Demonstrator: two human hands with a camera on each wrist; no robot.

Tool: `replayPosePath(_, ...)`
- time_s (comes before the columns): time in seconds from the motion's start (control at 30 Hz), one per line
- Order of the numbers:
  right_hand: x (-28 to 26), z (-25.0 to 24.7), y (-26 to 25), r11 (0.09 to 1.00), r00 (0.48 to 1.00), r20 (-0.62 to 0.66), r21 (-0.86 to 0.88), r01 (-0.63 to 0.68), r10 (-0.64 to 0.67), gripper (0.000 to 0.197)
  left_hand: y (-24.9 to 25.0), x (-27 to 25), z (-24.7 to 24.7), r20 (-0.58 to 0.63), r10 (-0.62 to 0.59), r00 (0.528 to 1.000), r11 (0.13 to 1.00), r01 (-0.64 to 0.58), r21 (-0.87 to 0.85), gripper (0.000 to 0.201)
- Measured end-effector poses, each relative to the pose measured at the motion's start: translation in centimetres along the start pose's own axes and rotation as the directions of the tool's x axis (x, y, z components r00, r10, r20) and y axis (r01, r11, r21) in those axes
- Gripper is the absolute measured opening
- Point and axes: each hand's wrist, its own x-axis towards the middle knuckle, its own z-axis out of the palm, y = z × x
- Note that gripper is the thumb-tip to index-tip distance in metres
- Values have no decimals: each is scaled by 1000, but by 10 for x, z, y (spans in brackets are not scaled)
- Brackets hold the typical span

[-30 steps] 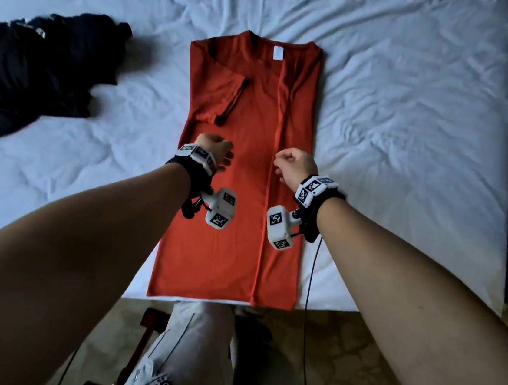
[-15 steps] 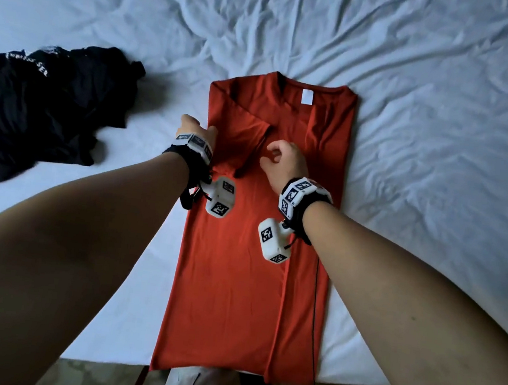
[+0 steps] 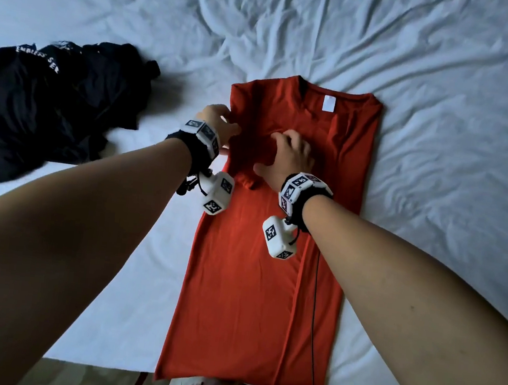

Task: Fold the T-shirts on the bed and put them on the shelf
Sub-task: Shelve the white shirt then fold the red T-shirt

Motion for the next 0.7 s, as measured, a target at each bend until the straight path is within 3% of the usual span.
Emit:
replayPosePath(0.1,7,-7,-6,963,1000,13,269,5,-9,51,7,-10,6,45,60,997,998,-61,6,14)
replayPosePath(0.17,8,-12,-13,858,990,140,509,-67,-5,63,13,-17,11,70,112,991,993,-114,27,15)
replayPosePath(0.27,7,-14,-20,696,957,287,693,-188,-27,91,25,-27,22,114,192,975,975,-203,94,22)
replayPosePath(0.33,9,-11,-17,682,966,259,707,-190,1,86,32,-31,31,176,199,964,975,-213,68,29)
replayPosePath(0.4,11,-13,-11,716,979,173,670,-197,107,66,37,-33,40,207,199,958,977,-210,33,34)
replayPosePath(0.5,13,-24,1,740,964,117,620,-259,239,36,42,-31,47,141,211,967,977,-214,6,30)
replayPosePath(0.6,18,-31,15,757,932,115,553,-348,344,32,43,-29,51,104,170,980,985,-166,-46,14)
replayPosePath(0.7,23,-37,24,729,886,129,522,-443,445,35,39,-24,55,103,101,989,992,-93,-80,16)
